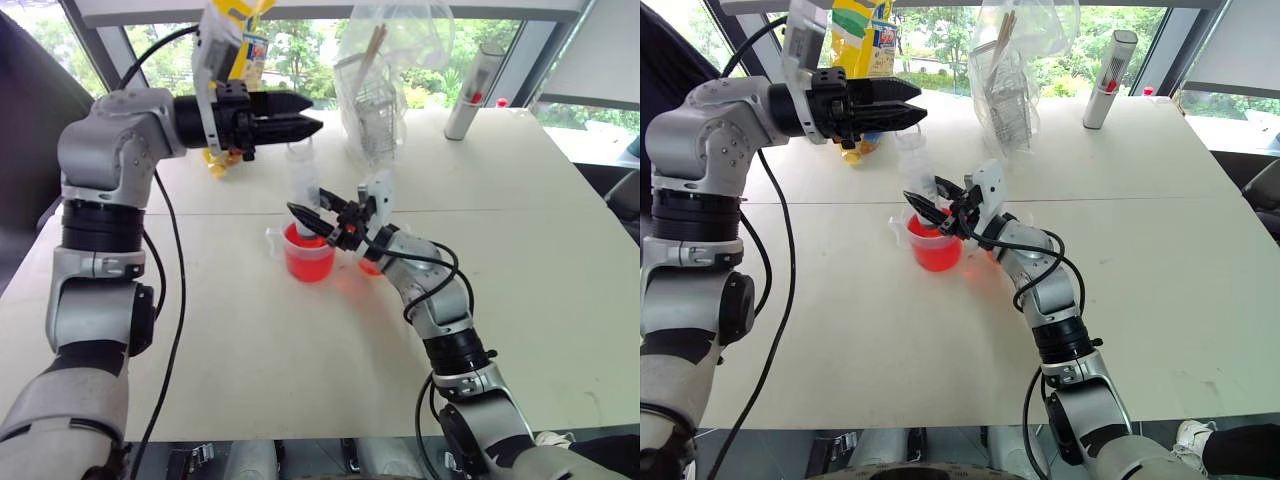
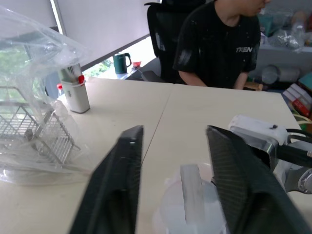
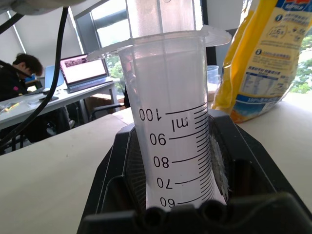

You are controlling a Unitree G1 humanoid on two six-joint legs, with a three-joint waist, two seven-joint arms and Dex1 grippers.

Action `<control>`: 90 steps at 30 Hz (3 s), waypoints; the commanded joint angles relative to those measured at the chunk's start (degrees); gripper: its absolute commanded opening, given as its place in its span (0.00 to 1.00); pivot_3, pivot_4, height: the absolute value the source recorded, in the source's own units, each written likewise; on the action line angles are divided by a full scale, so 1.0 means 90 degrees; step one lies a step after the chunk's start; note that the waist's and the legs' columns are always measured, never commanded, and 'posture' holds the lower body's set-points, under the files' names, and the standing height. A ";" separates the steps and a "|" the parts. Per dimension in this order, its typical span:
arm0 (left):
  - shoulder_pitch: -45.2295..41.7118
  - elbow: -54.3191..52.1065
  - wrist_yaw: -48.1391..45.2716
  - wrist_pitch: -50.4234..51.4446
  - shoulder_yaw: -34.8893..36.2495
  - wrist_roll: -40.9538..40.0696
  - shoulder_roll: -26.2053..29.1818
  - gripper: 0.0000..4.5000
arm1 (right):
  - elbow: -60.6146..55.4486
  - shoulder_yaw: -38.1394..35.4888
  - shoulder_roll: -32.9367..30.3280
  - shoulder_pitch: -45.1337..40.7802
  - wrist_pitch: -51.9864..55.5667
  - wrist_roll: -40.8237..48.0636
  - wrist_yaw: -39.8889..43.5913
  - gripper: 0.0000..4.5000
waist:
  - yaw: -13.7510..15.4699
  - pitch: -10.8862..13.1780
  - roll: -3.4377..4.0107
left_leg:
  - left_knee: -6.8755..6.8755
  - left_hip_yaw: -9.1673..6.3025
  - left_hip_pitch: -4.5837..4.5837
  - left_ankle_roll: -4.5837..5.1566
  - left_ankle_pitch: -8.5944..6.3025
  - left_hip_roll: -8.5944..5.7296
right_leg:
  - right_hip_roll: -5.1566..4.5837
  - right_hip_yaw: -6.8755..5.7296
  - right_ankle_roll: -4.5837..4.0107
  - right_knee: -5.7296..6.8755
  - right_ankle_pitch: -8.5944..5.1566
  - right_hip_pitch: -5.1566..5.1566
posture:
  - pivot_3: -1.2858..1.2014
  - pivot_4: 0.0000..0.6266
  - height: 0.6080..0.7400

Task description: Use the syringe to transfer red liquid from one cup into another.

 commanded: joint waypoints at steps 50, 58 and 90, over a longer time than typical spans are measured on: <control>-0.1461 0.2230 -0.0562 -0.1630 -0.0136 0.0397 -0.1732 0.93 | -0.3143 -0.1591 -0.1419 0.0996 0.1907 0.0868 -0.1808 0.31 | 0.0015 0.0000 0.0000 | -0.0005 -0.0002 -0.0005 -0.0001 0.0001 -0.0008 | 0.0009 0.0002 0.0001 -0.0011 0.0000 0.0001 | 0.52 0.24 0.99; -0.1835 0.2905 -0.0499 -0.1969 -0.0156 0.0598 -0.2349 0.93 | -0.3153 -0.1457 -0.1412 0.1102 0.1787 0.0778 -0.1816 0.31 | 0.0004 0.0000 -0.0001 | -0.0006 -0.0002 -0.0004 -0.0001 0.0001 -0.0008 | 0.0012 0.0004 0.0001 -0.0012 -0.0001 0.0001 | 0.52 0.24 0.99; -0.0776 0.2393 -0.0768 -0.1910 -0.0582 0.1114 -0.2734 0.00 | -0.3580 -0.1778 -0.1781 0.0563 0.2322 0.1134 -0.1803 0.31 | 0.0011 0.0000 -0.0001 | -0.0007 -0.0005 -0.0004 -0.0001 0.0001 -0.0006 | 0.0016 0.0003 0.0001 -0.0012 -0.0001 0.0001 | 0.52 0.24 0.99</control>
